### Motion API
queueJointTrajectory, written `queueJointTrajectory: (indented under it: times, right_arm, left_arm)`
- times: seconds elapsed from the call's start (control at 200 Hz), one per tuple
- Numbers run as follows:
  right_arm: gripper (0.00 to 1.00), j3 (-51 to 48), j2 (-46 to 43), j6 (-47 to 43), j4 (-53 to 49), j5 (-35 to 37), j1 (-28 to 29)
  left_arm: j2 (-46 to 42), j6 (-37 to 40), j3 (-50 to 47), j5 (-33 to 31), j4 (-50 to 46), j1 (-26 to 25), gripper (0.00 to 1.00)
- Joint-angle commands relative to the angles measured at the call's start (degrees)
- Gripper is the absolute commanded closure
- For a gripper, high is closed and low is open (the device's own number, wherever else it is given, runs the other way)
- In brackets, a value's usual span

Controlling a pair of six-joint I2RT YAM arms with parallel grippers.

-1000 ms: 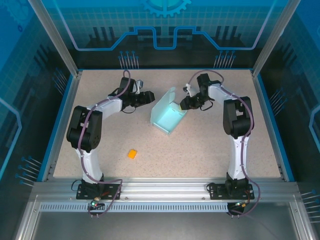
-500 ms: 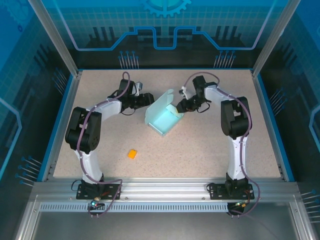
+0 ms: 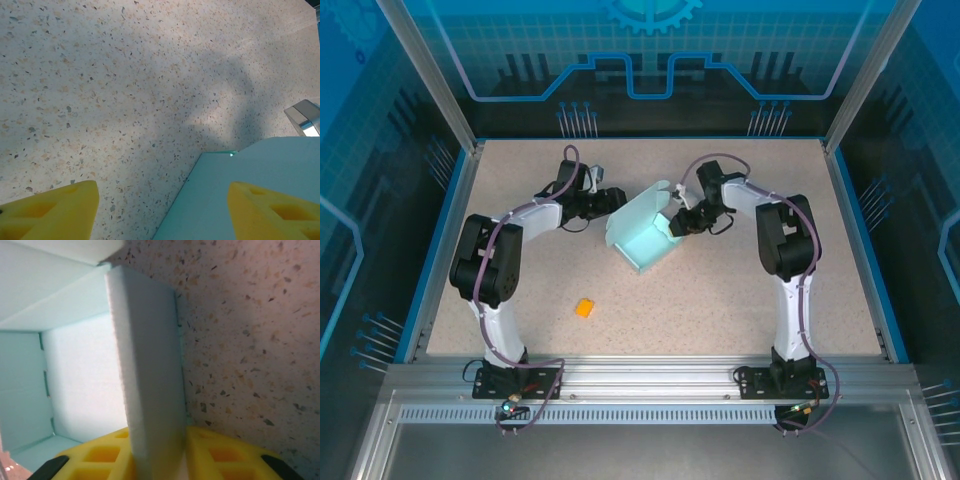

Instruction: Fold the paper box

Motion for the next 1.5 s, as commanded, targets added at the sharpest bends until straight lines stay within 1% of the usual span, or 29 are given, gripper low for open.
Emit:
queueJointTrajectory:
  times: [0.0, 0.185, 0.34, 0.48, 0.585, 0.645, 1.026, 1.136, 1.266, 1.391, 1.451, 1.496]
  right_arm:
    - [0.75, -1.9, -3.3, 1.7, 1.1, 6.1, 1.4]
    - [0.8, -3.7, -5.0, 2.9, 1.9, 16.6, 4.1]
    - [0.84, -4.3, -5.5, 4.9, 2.0, 26.9, 6.7]
    - [0.86, -4.8, -5.4, 5.7, 2.0, 35.0, 9.3]
    - [0.88, -4.6, -5.1, 5.9, 1.9, 39.2, 11.0]
    - [0.89, -3.8, -4.4, 6.1, 0.7, 42.3, 11.8]
    - [0.94, 0.1, -0.5, 7.3, -4.6, 56.6, 16.1]
    - [0.94, -0.1, -0.9, 6.7, -3.6, 55.9, 16.1]
    - [0.9, -1.5, -4.0, 6.7, -0.8, 49.6, 14.9]
    - [0.85, -2.5, -6.4, 7.2, 1.9, 43.2, 13.1]
    - [0.81, -2.5, -7.2, 7.5, 2.8, 40.1, 12.4]
    - [0.76, -2.5, -7.6, 8.0, 3.4, 38.3, 11.9]
  left_arm:
    - [-2.4, 1.3, -1.0, -0.6, 0.0, 0.5, 0.3]
    - [-2.4, 1.4, -1.3, -0.7, 0.1, 0.5, 0.3]
    - [-2.8, 1.1, -1.9, -0.6, 0.5, 0.5, 0.3]
    - [-2.9, 1.0, -2.3, -0.5, 0.7, 0.5, 0.3]
    - [-2.9, 1.0, -2.3, -0.5, 0.7, 0.5, 0.3]
    - [-2.9, 1.0, -2.3, -0.4, 0.7, 0.5, 0.3]
    - [-2.9, 1.0, -2.9, -0.4, 0.8, 0.5, 0.3]
    - [-2.7, 0.9, -3.0, 0.0, 0.8, 0.5, 0.3]
    - [-2.9, 1.2, -2.9, -0.2, 0.6, 0.5, 0.3]
    - [-3.0, 1.1, -2.6, -0.1, 0.5, 0.5, 0.3]
    - [-3.0, 1.1, -2.7, -0.2, 0.5, 0.5, 0.3]
    - [-3.1, 1.1, -2.8, -0.2, 0.6, 0.5, 0.3]
